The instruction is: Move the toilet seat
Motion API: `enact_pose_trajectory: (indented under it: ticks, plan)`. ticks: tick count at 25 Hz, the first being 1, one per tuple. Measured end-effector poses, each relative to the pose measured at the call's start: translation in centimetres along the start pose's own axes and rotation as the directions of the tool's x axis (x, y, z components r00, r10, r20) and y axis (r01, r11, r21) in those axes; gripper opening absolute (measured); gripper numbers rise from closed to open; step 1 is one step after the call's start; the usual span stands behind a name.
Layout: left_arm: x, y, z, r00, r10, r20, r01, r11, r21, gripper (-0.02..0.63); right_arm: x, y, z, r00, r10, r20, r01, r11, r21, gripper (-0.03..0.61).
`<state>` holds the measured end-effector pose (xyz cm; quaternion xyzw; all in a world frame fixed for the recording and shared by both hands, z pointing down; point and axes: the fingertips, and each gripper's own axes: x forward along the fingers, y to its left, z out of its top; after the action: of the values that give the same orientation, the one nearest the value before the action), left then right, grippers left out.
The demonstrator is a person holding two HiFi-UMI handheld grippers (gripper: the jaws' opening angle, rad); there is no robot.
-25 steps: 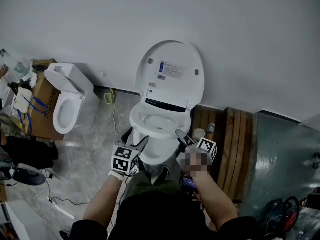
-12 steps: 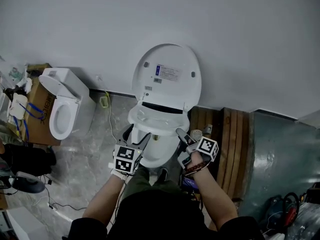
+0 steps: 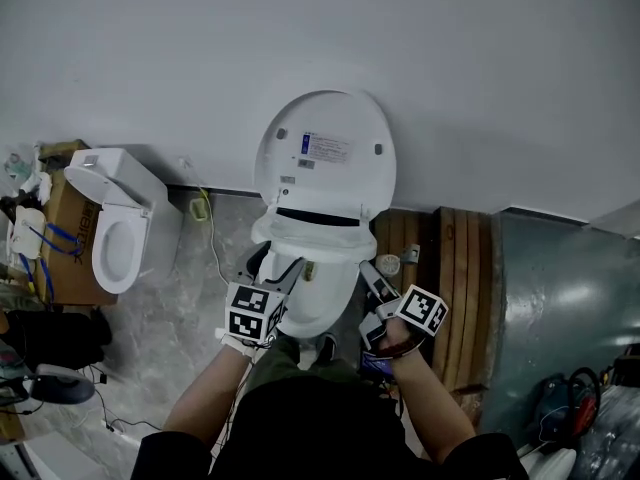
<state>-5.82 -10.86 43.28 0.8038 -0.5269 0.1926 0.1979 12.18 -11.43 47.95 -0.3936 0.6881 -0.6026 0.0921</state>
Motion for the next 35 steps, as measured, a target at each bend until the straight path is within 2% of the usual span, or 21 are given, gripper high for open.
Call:
enact_pose_trajectory:
  ticks: [3, 6, 8, 12, 15, 17, 22, 25, 28, 31, 35]
  plan:
    - [0.4, 0.4, 0.8, 1.000, -0.014, 0.004, 0.014, 1.000, -0.009, 0.307, -0.8, 1.3, 0.7, 0.998, -0.043, 0.045, 0.050, 0.983, -0.174, 0.313]
    - [0.8, 0.6, 1.6, 1.000, -0.025, 0.000, 0.025, 1.000, -0.012, 0.307, -0.7, 3.2, 0.8, 0.997, -0.051, 0.050, 0.065, 0.930, -0.362, 0.313]
    - [1.1, 0.6, 2.0, 0.999, -0.034, -0.002, 0.034, 0.999, -0.014, 0.307, -0.3, 5.0, 0.6, 0.998, -0.046, 0.049, 0.064, 0.868, -0.493, 0.313]
    - [1.7, 1.1, 2.9, 0.998, -0.055, 0.005, 0.055, 0.998, -0.027, 0.307, 1.0, 7.9, -0.3, 0.997, -0.051, 0.052, 0.073, 0.717, -0.693, 0.313]
    - [2.2, 1.3, 3.5, 0.997, -0.073, 0.010, 0.074, 0.996, -0.047, 0.307, 2.2, 9.1, -0.4, 0.995, -0.076, 0.063, 0.097, 0.623, -0.776, 0.313]
    - [2.5, 1.3, 3.7, 0.996, -0.087, 0.012, 0.088, 0.995, -0.054, 0.307, 2.8, 9.8, -0.2, 0.994, -0.084, 0.075, 0.110, 0.583, -0.805, 0.310]
    - [3.2, 1.4, 4.4, 0.994, -0.112, 0.012, 0.112, 0.992, -0.051, 0.307, 4.4, 11.0, 0.7, 0.988, -0.088, 0.127, 0.154, 0.523, -0.838, 0.296]
    - [3.6, 1.7, 5.1, 0.992, -0.124, 0.013, 0.125, 0.991, -0.052, 0.307, 5.1, 11.8, 1.0, 0.985, -0.080, 0.155, 0.174, 0.493, -0.852, 0.203]
    - [4.1, 2.2, 5.9, 0.990, -0.139, 0.018, 0.140, 0.989, -0.056, 0.307, 6.1, 12.2, 1.1, 0.983, -0.090, 0.161, 0.184, 0.466, -0.866, 0.189]
    - [4.7, 2.6, 6.5, 0.988, -0.153, 0.021, 0.154, 0.987, -0.053, 0.307, 7.1, 12.0, 1.7, 0.978, -0.112, 0.176, 0.208, 0.453, -0.867, 0.190]
    - [5.2, 3.2, 7.2, 0.986, -0.166, 0.026, 0.167, 0.985, -0.049, 0.307, 8.1, 12.0, 2.2, 0.976, -0.126, 0.180, 0.218, 0.457, -0.862, 0.189]
